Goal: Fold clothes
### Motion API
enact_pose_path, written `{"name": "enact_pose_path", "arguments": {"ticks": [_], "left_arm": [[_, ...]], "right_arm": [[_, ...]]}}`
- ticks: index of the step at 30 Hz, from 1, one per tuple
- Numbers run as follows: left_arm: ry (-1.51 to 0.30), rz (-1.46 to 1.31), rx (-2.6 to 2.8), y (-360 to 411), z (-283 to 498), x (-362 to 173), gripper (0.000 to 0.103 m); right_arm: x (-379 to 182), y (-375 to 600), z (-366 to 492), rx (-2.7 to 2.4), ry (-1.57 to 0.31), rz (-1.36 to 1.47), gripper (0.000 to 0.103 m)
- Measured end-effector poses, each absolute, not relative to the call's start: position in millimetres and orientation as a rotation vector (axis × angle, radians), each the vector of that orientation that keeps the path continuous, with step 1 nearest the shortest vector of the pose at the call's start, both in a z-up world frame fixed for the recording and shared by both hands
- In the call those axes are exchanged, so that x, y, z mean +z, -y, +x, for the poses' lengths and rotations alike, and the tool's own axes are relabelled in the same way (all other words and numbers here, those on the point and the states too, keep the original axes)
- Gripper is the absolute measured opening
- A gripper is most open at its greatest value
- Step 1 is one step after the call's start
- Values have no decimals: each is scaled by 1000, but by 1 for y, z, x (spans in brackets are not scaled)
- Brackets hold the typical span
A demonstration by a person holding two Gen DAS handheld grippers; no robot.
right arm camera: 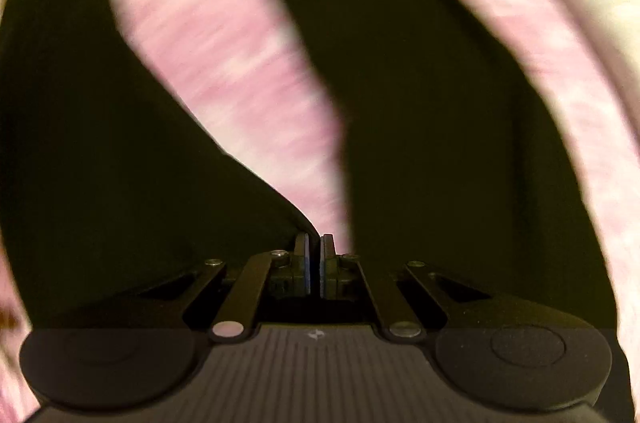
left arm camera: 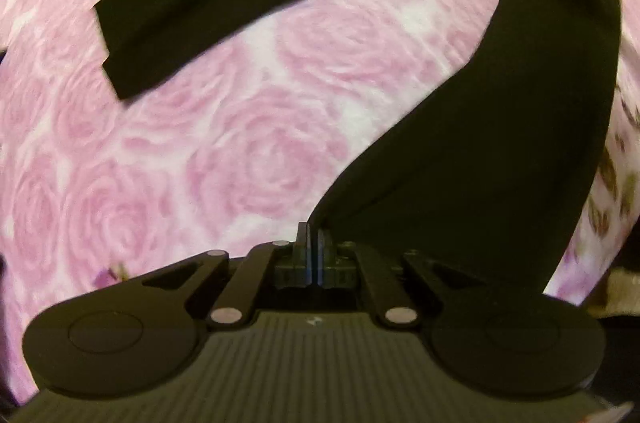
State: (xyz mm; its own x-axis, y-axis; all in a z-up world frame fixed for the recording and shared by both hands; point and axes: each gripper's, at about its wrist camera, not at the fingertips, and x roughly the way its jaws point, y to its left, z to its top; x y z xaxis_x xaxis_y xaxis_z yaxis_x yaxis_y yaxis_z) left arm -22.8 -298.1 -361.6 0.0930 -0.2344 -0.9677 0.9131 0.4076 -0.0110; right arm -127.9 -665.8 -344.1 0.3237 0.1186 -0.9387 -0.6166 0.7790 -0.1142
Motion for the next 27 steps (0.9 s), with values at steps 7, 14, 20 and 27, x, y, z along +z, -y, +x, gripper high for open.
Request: {"name": "enact_pose_path", "arguments": {"ticks": [7,14,20,27], "left_arm": [[-1231,704,-860,292,-9,-372,28],[-1236,686,-908,275,-15,-361,22],[-1117,893,-1089,289,-23,-365,31],[-1302,549,-1032,256,8,-360,9]], "right_arm": [[-342,658,-156,324,-1072,-507,35],[-333,628,-228,275,-1098,-193,35],[-351,561,-287,375,-1165,-212,47],[-346,533,-312,361,-1196,-241,46]]}}
